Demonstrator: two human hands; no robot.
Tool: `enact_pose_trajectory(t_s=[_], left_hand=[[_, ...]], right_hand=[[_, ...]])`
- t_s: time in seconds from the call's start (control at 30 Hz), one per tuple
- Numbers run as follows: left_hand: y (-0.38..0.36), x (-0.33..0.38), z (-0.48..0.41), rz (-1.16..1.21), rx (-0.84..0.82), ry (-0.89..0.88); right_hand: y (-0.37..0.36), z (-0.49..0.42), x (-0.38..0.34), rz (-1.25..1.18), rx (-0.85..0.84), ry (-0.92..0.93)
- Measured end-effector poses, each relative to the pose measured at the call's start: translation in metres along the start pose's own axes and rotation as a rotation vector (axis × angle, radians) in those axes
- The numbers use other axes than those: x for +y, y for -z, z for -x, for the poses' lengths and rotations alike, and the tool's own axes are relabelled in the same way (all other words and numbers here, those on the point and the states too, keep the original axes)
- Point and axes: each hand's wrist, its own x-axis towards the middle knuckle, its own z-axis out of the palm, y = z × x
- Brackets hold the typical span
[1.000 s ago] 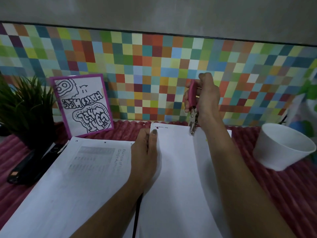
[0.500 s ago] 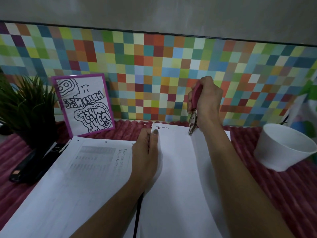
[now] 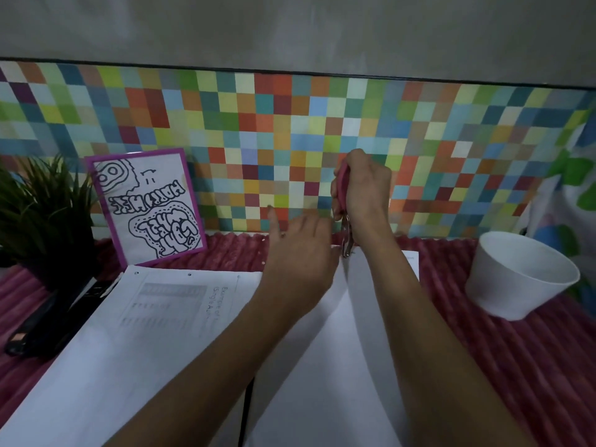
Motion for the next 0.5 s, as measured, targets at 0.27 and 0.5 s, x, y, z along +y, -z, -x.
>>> enact_pose_trajectory(t_s=[0.27,0.5], left_hand=[[0.004,0.005,-0.022,0.171,-0.167,-0.026],[-0.011,-0.003,-0.017,0.413,-0.035,-0.045]], right_hand=[[0.008,-0.004,-0.001,0.006,0.006,-0.023],[0.016,-0.006,-0.004,-0.026,-0.143,-0.122]])
